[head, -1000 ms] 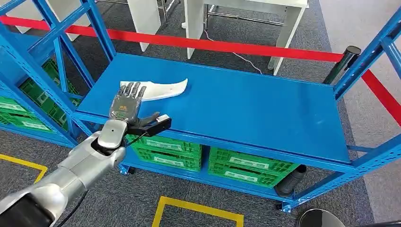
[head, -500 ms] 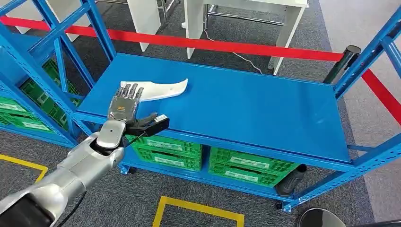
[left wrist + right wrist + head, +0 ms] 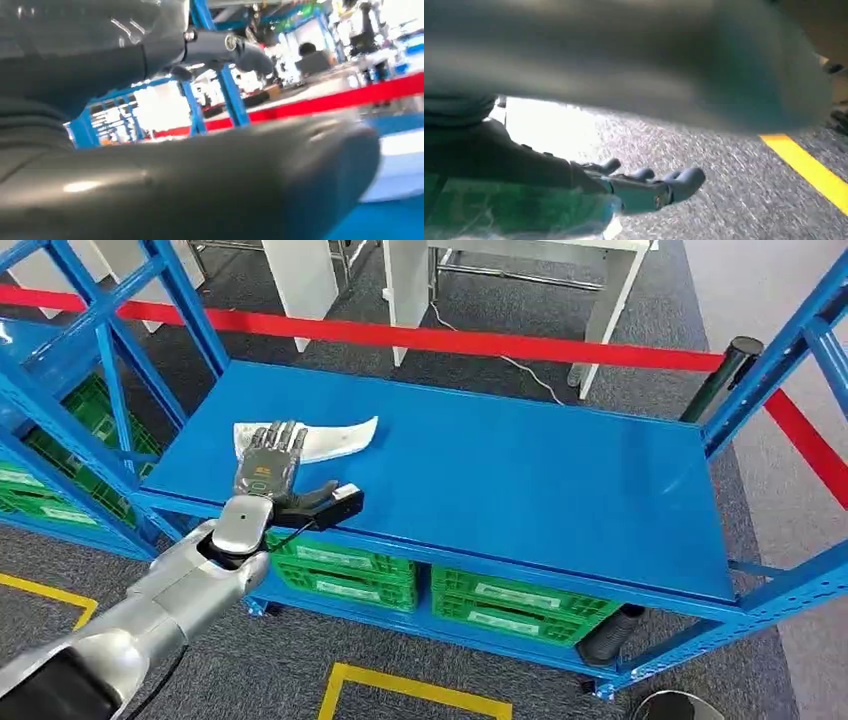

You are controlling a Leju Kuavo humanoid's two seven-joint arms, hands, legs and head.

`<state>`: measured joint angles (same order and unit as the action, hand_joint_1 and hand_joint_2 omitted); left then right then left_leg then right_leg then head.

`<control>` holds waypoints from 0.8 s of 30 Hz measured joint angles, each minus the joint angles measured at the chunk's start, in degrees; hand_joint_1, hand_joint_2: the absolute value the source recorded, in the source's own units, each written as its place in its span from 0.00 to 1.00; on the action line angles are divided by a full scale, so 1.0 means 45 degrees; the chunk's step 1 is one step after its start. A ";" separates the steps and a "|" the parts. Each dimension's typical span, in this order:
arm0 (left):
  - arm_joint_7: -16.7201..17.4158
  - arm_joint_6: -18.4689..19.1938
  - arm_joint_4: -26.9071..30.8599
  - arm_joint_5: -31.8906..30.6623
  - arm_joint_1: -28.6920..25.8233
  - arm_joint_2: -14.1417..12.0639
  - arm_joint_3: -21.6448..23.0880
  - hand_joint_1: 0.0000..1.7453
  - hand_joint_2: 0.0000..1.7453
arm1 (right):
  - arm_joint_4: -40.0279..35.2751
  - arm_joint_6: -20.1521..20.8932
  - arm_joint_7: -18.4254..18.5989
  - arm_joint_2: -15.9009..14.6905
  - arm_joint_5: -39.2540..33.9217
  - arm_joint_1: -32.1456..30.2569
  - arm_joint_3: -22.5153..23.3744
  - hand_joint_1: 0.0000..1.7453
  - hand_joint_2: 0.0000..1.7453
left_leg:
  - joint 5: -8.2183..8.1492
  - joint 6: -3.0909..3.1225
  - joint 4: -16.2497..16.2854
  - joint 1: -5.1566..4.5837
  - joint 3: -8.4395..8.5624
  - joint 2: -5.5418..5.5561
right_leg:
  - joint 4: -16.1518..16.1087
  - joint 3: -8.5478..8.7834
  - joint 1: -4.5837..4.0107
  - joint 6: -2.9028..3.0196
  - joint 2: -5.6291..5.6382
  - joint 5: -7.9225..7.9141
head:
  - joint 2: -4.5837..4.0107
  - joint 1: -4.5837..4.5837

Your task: Take the parts from the cabinet and place them on the table.

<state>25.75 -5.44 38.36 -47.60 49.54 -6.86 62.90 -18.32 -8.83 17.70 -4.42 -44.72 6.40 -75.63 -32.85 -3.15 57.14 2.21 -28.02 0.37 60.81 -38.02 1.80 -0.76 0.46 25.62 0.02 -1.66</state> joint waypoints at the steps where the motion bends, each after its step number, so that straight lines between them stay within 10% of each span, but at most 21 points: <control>1: 0.0029 -0.0005 0.0024 0.0000 0.0003 -0.0005 -0.0015 0.00 0.00 | -0.0005 0.0000 0.0015 0.0005 0.0000 0.0002 0.0000 0.00 0.00 | -0.0116 -0.0034 0.0177 0.0028 -0.0020 -0.0023 | -0.0044 0.0095 0.0024 0.0124 0.0001 0.0050 | -0.0005 0.0048; 5: 0.0049 0.0010 0.0063 -0.0019 -0.0033 -0.0010 -0.0005 0.00 0.00 | -0.0005 -0.0005 0.0015 0.0000 0.0000 0.0031 0.0000 0.00 0.00 | -0.1320 0.0051 0.3789 -0.0094 -0.2115 -0.0034 | -0.0128 0.0394 -0.0053 0.0320 -0.0005 0.0236 | -0.0005 0.0165; 7: 0.0068 0.0015 0.0063 -0.0019 -0.0116 -0.0010 -0.0005 0.00 0.00 | -0.0005 -0.0005 0.0015 0.0000 0.0000 0.0003 0.0000 0.00 0.00 | -0.0776 0.0215 0.4057 -0.0162 -0.2672 -0.0034 | -0.0128 0.0567 -0.0147 0.0351 0.0019 0.0366 | -0.0005 0.0185; 10: 0.0102 0.0015 0.0063 -0.0019 -0.0074 -0.0024 -0.0015 0.00 0.00 | -0.0010 0.0000 0.0015 0.0010 0.0000 0.0020 0.0000 0.00 0.00 | 0.1383 0.0713 0.1375 -0.0435 -0.1977 -0.0030 | -0.0147 0.0900 -0.0259 0.0342 0.0067 0.0560 | -0.0005 0.0189; 17: 0.0107 -0.0015 0.0083 -0.0019 -0.0016 -0.0034 -0.0034 0.00 0.00 | -0.0029 0.0005 0.0015 0.0015 0.0000 0.0051 0.0000 0.00 0.00 | 0.1246 0.0995 0.0173 -0.0445 -0.1444 -0.0054 | -0.0071 0.0793 -0.0297 -0.0159 -0.0041 0.0825 | -0.0005 0.0155; 21: 0.0107 0.0015 0.0073 0.0015 -0.0139 -0.0029 -0.0029 0.00 0.00 | -0.0029 -0.0005 0.0015 -0.0010 0.0000 0.0043 0.0000 0.00 0.00 | 0.1151 0.1083 0.0234 -0.0470 -0.1427 -0.0047 | 0.3194 -0.1037 -0.0266 -0.0275 -0.0039 0.2014 | -0.0005 0.0068; 24: 0.0107 0.0014 0.0068 0.0019 -0.0171 -0.0029 -0.0025 0.00 0.00 | -0.0029 -0.0005 0.0015 -0.0019 0.0000 0.0039 0.0000 0.00 0.00 | 0.0938 0.1035 0.0402 -0.0471 -0.1325 -0.0039 | 0.1647 -0.0600 -0.0267 -0.0237 -0.0041 0.0462 | -0.0005 0.0068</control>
<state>26.23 -5.38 38.66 -47.52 48.77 -6.99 62.79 -18.45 -8.85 17.77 -4.50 -44.72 6.58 -75.63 -28.63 1.51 58.95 0.09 -33.98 0.19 68.22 -40.72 0.59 -1.83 0.27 27.70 0.00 -1.35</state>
